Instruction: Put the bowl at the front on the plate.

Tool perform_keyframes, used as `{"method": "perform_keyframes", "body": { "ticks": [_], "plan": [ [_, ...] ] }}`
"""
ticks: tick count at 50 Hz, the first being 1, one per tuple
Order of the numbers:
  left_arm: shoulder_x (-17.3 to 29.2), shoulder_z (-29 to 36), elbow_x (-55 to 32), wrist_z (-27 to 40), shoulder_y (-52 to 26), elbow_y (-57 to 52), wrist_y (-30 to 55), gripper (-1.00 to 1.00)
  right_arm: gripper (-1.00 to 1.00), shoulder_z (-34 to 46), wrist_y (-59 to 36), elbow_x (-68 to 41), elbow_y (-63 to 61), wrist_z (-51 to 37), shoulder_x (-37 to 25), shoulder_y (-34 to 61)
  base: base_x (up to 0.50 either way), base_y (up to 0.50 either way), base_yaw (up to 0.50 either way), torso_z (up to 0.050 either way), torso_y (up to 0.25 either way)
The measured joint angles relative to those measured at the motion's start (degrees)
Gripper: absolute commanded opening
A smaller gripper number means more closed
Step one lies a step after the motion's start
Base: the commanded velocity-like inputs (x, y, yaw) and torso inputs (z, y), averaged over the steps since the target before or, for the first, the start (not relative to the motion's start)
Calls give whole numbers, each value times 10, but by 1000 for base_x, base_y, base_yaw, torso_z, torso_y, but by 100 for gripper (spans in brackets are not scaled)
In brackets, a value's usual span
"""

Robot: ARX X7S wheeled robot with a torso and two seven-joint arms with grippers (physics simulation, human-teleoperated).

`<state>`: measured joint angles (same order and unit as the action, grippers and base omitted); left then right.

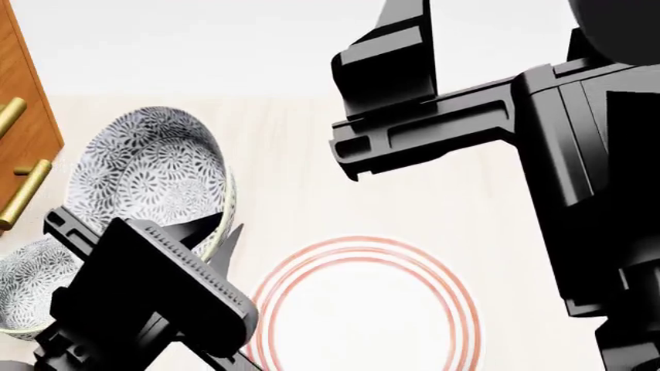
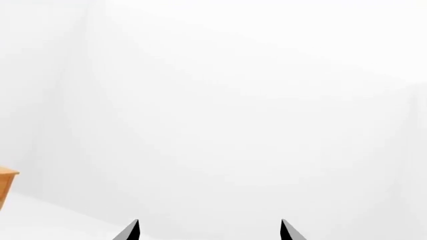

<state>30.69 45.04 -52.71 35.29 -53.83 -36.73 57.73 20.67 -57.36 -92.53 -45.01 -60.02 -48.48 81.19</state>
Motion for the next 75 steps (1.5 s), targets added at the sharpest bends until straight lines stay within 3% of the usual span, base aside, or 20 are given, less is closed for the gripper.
{"method": "perform_keyframes", "body": {
  "ticks": [31, 75],
  "plan": [
    [-25, 77, 91, -95, -48, 90, -60, -100, 100, 5, -4, -7, 7, -1, 5, 35, 0, 0, 0, 0, 0],
    [-77, 144, 157, -201, -83, 246, -134, -100, 100, 11, 0, -6, 21, 8, 18, 69, 0, 0, 0, 0, 0]
  ]
}}
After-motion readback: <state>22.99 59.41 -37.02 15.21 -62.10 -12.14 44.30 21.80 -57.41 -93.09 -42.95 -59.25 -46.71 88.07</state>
